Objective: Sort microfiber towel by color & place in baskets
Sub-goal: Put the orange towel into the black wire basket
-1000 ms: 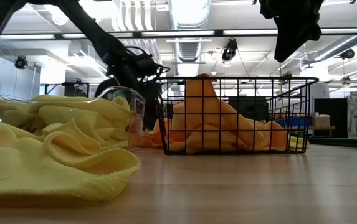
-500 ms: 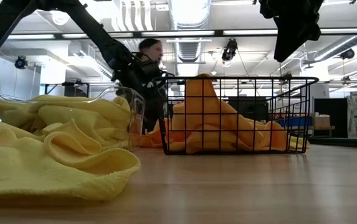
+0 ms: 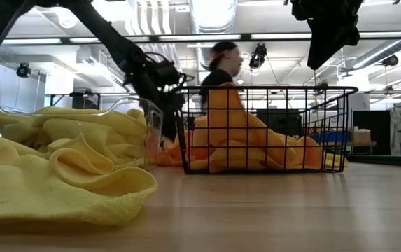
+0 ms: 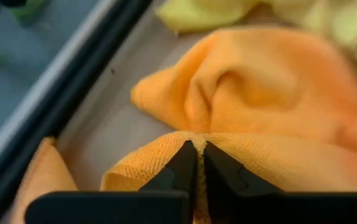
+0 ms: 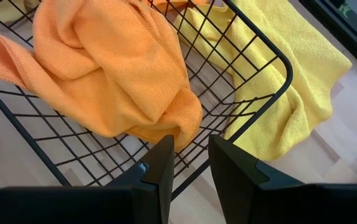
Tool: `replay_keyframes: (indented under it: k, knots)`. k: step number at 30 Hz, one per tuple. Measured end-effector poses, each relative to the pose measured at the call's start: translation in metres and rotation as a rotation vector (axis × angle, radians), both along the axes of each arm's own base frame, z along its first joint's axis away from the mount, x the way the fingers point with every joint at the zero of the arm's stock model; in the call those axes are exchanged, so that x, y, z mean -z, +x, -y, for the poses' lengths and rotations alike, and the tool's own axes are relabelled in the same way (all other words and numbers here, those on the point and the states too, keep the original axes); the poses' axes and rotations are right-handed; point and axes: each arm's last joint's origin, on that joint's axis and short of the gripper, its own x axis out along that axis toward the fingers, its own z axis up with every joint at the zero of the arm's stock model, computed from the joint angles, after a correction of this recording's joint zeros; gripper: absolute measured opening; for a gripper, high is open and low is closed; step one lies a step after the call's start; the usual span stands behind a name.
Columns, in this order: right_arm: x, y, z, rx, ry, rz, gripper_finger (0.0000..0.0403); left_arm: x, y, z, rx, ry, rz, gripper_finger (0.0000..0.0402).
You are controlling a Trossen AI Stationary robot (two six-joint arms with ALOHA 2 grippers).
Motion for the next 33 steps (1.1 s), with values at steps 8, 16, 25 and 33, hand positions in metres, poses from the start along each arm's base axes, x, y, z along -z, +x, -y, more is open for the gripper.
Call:
replay_keyframes:
  k: [8, 16, 25, 33]
  knots:
    - [0.000, 0.001, 0.000, 0.000, 0.000, 0.007, 0.0095, -0.057, -0.015, 0.012, 0.008, 0.073, 0.090, 0.0001]
    - [-0.001, 0.002, 0.000, -0.005, -0.002, 0.022, 0.0095, -0.120, -0.042, 0.037, 0.017, 0.172, 0.216, 0.0000]
    - [-0.006, 0.012, 0.000, -0.095, -0.089, 0.101, 0.0096, -0.194, -0.084, 0.071, 0.018, 0.340, 0.432, 0.0000]
    - [-0.013, 0.021, 0.001, -0.146, -0.195, 0.179, 0.0095, -0.230, -0.111, 0.099, 0.051, 0.395, 0.611, 0.0000]
